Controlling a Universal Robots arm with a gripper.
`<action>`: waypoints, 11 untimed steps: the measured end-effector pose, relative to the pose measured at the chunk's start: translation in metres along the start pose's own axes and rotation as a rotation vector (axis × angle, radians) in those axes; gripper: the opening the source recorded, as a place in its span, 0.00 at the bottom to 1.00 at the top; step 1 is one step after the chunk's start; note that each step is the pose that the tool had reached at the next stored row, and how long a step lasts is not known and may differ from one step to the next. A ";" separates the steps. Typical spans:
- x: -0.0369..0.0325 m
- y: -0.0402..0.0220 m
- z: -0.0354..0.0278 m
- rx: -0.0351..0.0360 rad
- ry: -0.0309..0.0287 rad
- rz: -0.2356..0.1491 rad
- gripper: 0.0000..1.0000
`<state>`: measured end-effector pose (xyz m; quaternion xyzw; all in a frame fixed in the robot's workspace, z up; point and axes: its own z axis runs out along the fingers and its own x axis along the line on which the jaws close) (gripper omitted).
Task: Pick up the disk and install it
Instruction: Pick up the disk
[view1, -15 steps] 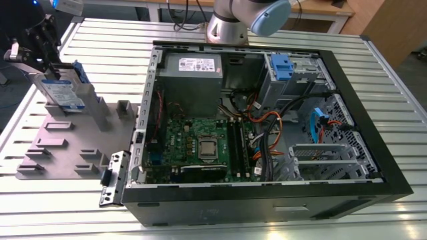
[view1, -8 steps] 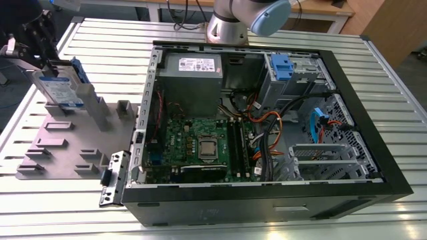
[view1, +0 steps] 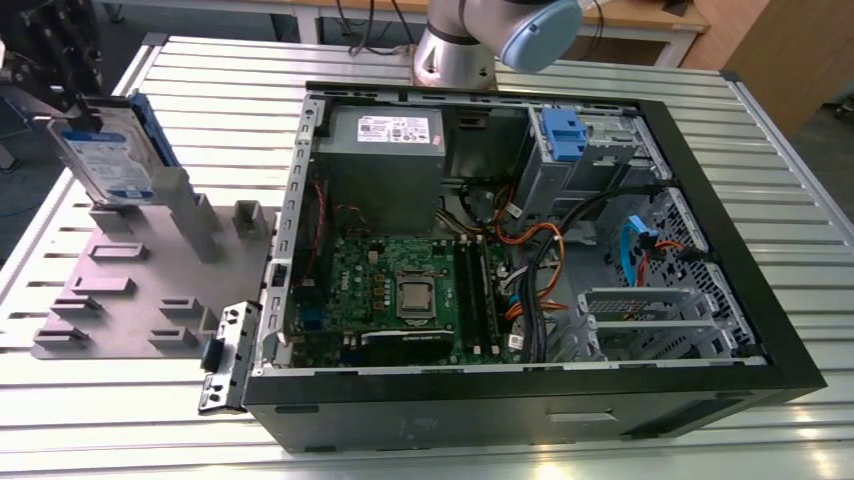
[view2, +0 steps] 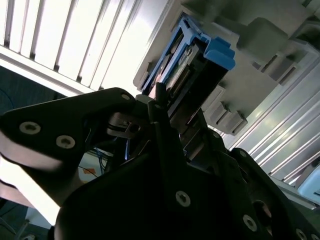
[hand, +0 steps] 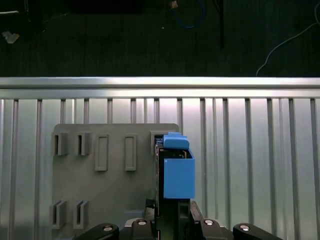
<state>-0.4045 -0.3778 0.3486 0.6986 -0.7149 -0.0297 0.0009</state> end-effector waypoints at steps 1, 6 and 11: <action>-0.0002 0.0002 -0.0040 0.0001 -0.0001 0.000 0.35; -0.0007 0.0007 -0.0167 0.0001 -0.0001 0.000 0.35; -0.0011 0.0012 -0.0279 0.0000 0.0000 0.000 0.35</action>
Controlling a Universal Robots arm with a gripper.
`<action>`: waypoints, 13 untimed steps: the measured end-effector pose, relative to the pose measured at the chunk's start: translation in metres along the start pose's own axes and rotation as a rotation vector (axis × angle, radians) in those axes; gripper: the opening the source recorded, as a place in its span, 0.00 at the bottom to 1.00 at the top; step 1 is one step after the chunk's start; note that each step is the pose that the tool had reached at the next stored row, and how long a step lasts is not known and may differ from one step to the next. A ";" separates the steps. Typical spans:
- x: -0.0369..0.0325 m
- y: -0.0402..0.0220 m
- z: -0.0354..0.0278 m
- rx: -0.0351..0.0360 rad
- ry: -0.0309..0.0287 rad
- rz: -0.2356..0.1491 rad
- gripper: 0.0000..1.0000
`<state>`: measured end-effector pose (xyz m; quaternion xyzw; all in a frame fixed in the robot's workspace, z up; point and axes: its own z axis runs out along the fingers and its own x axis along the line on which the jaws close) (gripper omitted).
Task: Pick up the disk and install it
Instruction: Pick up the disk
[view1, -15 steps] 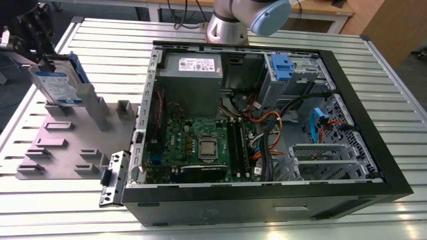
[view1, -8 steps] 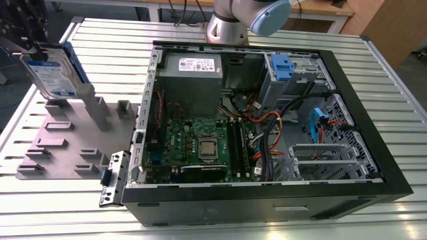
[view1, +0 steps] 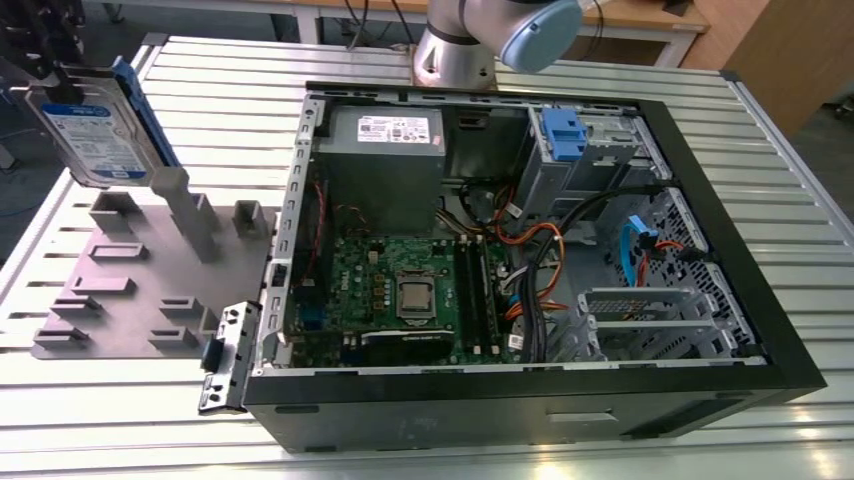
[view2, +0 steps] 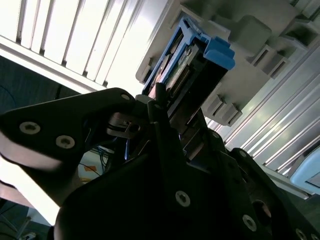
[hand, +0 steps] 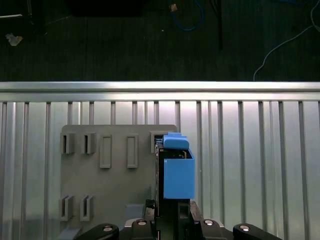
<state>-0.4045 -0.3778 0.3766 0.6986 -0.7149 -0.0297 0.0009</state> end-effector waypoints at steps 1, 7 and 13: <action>0.0000 0.0000 0.0001 0.0002 -0.0001 0.000 0.35; 0.0000 0.0000 -0.0001 0.0001 0.0000 0.000 0.35; 0.0000 0.0000 -0.0003 0.0001 0.0000 0.000 0.35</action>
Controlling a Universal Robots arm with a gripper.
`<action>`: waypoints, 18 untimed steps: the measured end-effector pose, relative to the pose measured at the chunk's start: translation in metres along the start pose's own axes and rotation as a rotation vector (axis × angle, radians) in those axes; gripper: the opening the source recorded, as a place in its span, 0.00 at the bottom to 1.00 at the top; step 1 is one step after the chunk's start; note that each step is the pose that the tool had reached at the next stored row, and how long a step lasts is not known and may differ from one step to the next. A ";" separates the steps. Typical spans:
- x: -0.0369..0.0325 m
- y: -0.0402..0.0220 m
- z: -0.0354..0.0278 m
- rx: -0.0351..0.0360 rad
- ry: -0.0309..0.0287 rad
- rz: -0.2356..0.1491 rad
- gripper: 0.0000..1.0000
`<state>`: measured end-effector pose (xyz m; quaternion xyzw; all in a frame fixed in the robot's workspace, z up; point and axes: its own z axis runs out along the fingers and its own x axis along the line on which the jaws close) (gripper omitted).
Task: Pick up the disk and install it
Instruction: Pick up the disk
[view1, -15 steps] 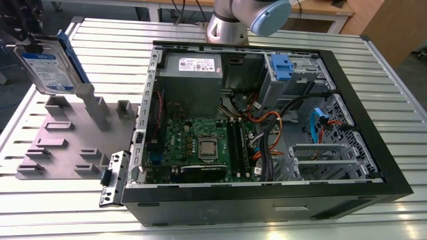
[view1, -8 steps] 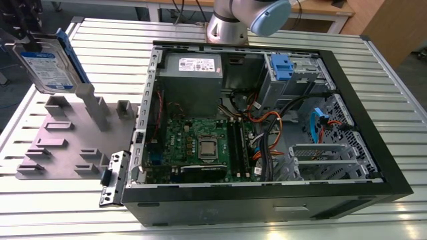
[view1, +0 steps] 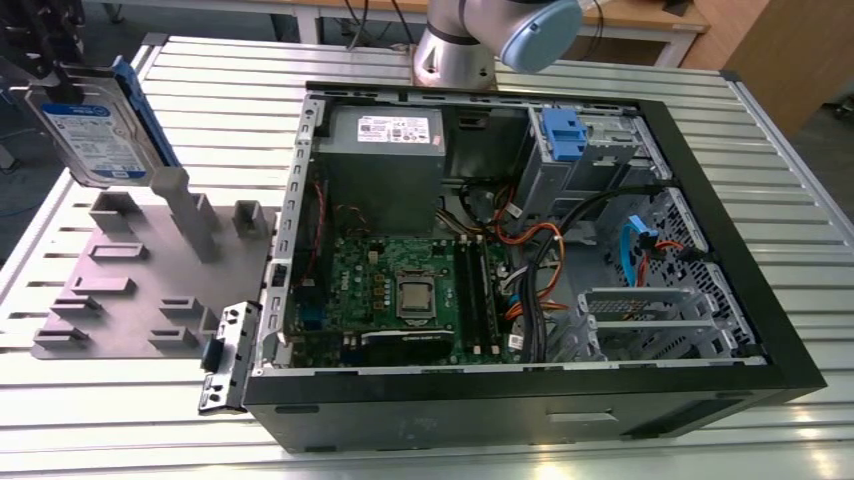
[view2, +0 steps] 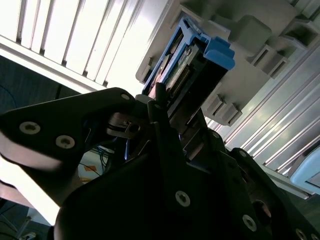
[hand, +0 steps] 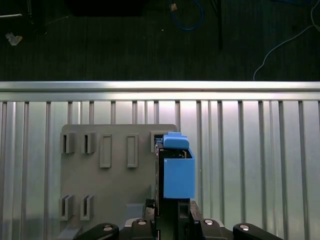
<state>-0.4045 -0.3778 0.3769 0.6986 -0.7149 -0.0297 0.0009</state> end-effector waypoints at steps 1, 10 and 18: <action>0.0000 0.0000 0.0000 0.0000 -0.0001 0.000 0.35; -0.0005 0.0006 -0.0124 -0.0001 -0.0003 0.000 0.35; -0.0009 0.0010 -0.0225 0.0000 -0.0003 0.000 0.35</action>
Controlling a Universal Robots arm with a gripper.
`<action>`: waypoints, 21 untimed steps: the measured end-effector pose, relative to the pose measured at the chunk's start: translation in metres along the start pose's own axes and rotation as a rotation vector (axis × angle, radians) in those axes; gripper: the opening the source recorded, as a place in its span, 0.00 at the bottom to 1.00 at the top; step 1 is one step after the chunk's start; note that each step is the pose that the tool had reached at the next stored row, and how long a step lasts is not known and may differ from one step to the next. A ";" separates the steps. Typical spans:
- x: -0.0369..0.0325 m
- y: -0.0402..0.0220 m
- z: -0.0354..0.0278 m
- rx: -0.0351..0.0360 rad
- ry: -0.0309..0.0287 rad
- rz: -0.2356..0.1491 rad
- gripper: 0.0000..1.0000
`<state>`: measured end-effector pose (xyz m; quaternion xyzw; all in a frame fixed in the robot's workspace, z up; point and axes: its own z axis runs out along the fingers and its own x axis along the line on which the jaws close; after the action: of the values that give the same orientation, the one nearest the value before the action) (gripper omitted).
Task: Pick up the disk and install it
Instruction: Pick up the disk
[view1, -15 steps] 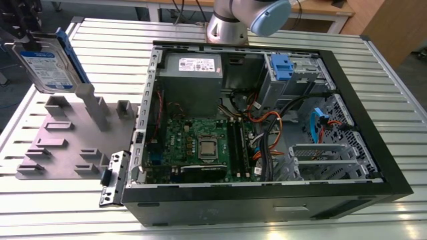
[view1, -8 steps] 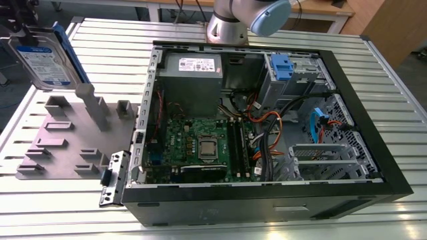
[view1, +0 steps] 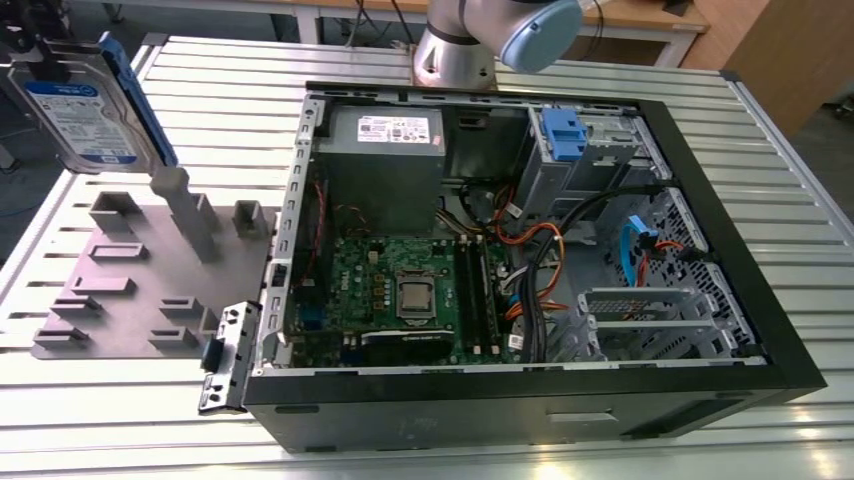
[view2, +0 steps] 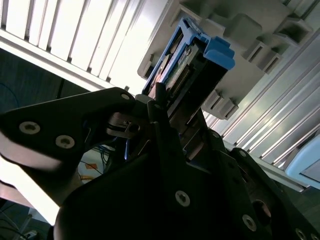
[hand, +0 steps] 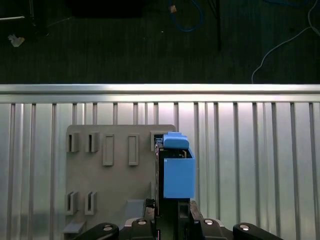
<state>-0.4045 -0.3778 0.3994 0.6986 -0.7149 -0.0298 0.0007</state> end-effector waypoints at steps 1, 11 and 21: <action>0.0000 0.0000 -0.0005 0.0000 0.0000 0.000 0.35; -0.0001 0.0001 -0.0020 -0.0001 0.0000 0.000 0.35; -0.0005 0.0005 -0.0116 0.0000 -0.0001 0.000 0.35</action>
<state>-0.4045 -0.3778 0.4110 0.6986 -0.7149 -0.0298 0.0007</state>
